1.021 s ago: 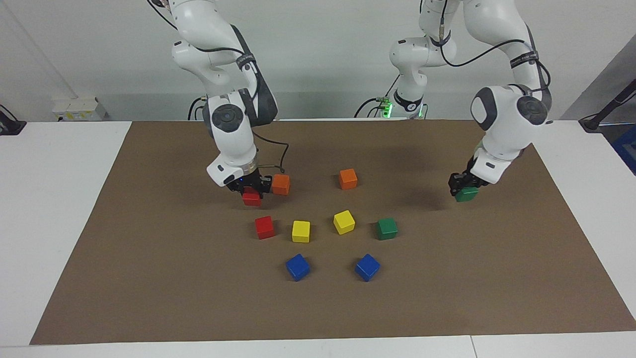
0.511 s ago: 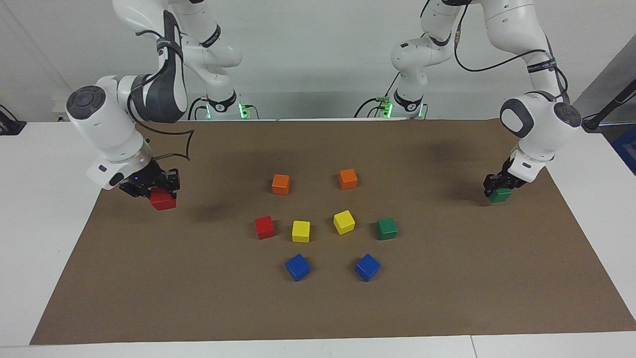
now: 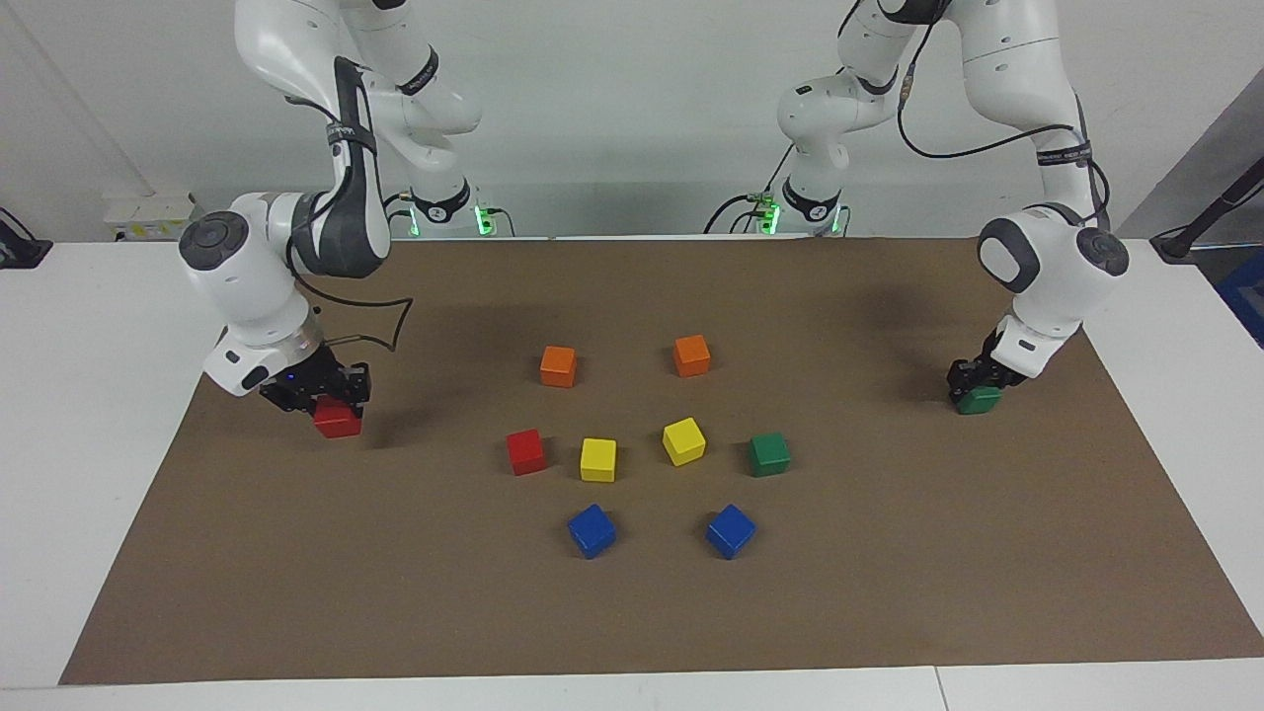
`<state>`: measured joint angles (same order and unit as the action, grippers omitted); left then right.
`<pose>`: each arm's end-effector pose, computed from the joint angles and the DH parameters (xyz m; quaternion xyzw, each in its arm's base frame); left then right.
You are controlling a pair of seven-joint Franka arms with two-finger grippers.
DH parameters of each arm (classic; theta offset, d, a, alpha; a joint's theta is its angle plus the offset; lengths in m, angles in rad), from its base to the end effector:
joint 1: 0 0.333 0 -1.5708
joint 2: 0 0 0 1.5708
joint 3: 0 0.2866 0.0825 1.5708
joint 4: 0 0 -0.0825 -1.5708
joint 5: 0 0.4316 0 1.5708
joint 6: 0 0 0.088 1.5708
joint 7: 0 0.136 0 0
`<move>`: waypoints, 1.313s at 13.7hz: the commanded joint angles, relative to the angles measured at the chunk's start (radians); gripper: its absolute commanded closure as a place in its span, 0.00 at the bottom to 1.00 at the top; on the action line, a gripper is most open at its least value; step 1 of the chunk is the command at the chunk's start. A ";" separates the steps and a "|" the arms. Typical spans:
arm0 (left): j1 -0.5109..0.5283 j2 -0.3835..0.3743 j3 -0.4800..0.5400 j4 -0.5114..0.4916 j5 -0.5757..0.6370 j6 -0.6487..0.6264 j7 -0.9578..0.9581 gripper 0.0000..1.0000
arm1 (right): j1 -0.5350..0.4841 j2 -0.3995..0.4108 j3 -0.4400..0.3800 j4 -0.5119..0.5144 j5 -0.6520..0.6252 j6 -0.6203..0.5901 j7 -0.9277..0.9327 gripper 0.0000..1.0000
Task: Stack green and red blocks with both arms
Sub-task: 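Carry the green cube outward with the left gripper while the right gripper carries red, then reach and grasp the other green cube with the left gripper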
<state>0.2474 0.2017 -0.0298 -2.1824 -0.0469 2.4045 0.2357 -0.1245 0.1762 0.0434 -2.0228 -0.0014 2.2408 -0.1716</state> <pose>0.5721 0.1248 0.2063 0.9997 0.0085 0.0142 0.0161 0.6207 -0.0505 0.2817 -0.9988 -0.0452 -0.0212 0.0006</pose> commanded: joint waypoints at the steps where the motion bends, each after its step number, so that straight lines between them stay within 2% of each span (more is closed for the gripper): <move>1: 0.010 0.005 -0.006 -0.010 -0.007 0.030 0.042 1.00 | -0.007 -0.015 0.009 -0.051 0.008 0.060 0.034 1.00; 2: 0.012 0.007 -0.006 -0.008 -0.005 0.028 0.056 0.31 | -0.007 -0.020 0.009 -0.066 0.008 0.068 0.037 1.00; 3: 0.012 0.007 -0.004 0.001 -0.005 0.019 0.066 0.00 | -0.007 -0.023 0.007 -0.082 0.006 0.086 0.041 1.00; 6: 0.004 -0.002 -0.004 0.077 -0.001 -0.088 0.074 0.00 | -0.009 -0.032 0.009 -0.118 0.008 0.109 0.049 1.00; 8: -0.006 -0.007 -0.005 0.179 0.001 -0.207 0.073 0.00 | -0.012 -0.038 0.009 -0.132 0.008 0.123 0.047 1.00; 10: -0.043 0.005 -0.007 0.315 0.001 -0.342 0.041 0.00 | -0.026 -0.049 0.009 -0.181 0.008 0.192 0.041 1.00; 12: -0.136 0.022 -0.007 0.421 0.001 -0.428 -0.159 0.00 | -0.027 -0.046 0.009 -0.211 0.006 0.249 0.038 1.00; 14: -0.255 0.053 -0.007 0.483 -0.004 -0.421 -0.365 0.00 | -0.029 -0.035 0.009 -0.209 0.006 0.258 0.035 1.00; 18: -0.390 0.106 -0.010 0.555 -0.047 -0.413 -0.417 0.00 | -0.030 -0.026 0.009 -0.212 0.006 0.276 0.037 1.00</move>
<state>-0.1051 0.2515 -0.0566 -1.6886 -0.0608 2.0068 -0.1818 -0.1387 0.1639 0.0425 -2.2135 -0.0014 2.4913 -0.1389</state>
